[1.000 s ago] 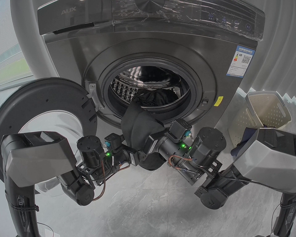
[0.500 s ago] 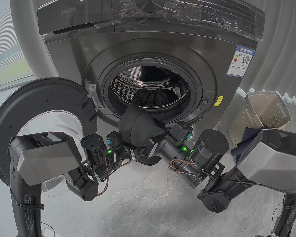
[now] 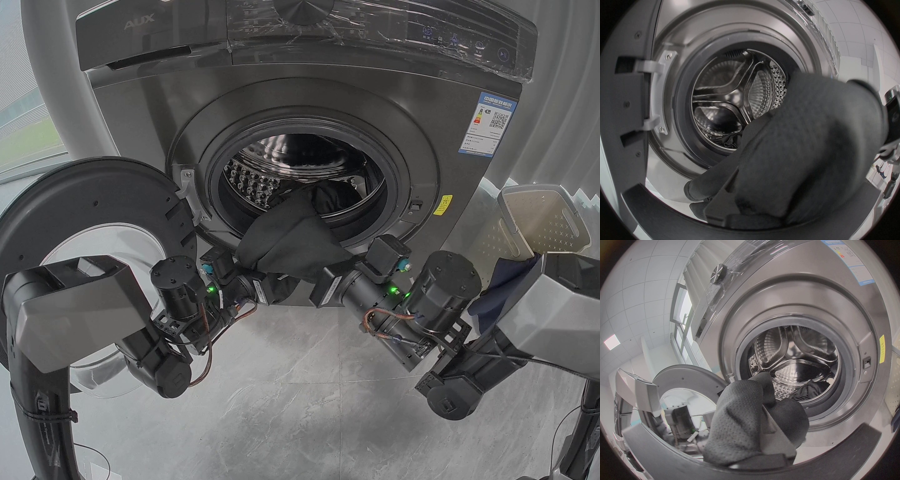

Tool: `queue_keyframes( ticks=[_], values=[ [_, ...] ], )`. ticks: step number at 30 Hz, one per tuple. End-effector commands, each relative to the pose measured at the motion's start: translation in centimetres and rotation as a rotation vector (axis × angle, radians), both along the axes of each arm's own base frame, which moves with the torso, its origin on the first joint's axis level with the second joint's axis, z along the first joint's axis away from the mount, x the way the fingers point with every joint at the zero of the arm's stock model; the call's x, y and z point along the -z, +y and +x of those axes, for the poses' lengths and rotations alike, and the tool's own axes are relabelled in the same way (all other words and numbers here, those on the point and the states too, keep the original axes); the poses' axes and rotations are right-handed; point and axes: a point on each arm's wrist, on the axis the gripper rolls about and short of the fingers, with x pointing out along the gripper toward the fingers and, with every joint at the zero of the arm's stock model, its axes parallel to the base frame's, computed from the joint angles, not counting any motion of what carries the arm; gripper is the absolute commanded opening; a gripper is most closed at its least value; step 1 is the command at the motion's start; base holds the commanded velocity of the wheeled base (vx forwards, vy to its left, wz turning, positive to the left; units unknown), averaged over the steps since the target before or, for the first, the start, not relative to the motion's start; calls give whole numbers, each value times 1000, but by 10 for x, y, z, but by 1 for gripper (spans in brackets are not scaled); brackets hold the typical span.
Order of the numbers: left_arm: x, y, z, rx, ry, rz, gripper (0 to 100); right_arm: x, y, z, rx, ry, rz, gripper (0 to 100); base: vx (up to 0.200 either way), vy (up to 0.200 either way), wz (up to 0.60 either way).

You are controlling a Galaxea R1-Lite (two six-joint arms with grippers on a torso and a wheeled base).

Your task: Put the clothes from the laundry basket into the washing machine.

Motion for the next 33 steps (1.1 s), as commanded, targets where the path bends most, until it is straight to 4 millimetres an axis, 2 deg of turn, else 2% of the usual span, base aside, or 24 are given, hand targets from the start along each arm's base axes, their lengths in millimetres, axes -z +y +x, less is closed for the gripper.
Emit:
queue_keyframes(
  ticks=[1, 7, 8, 11, 15, 17, 20, 23, 28, 33],
  values=[
    [-26, 8, -18, 5, -36, -22, 0, -1, -18, 11, 55, 8, -2, 0, 0, 0, 0],
    [-28, 16, -33, 8, -9, -8, 0, 10, -23, 19, 78, 31, -23, 0, 0, 0, 0],
    [-27, 17, -35, 6, -4, -4, 0, 11, -24, 19, 75, 31, -27, 100, 0, 0, 0],
    [-25, 19, -37, 3, 7, 5, 0, 9, -25, 19, 75, 29, -23, 100, 0, 0, 0],
    [-35, 24, -48, -3, -10, 6, 0, 8, -37, 6, 44, 36, -66, 100, 0, 0, 0],
    [-38, 26, -59, 5, -9, 16, 0, 15, -51, -7, -11, 55, -135, 100, 0, 0, 0],
    [-40, 31, -73, 5, 9, 24, 0, 38, -75, -39, -129, 117, -286, 100, 0, 0, 0],
    [-37, 39, -83, -1, 36, 39, 0, 46, -82, -55, -191, 158, -325, 100, 0, 0, 0],
    [-36, 54, -100, -8, 70, 48, 0, 49, -91, -57, -177, 186, -333, 100, 0, 0, 0],
    [-42, 59, -109, -6, 64, 31, 0, 32, -121, -46, -61, 168, -276, 100, 0, 0, 0]
  ],
)
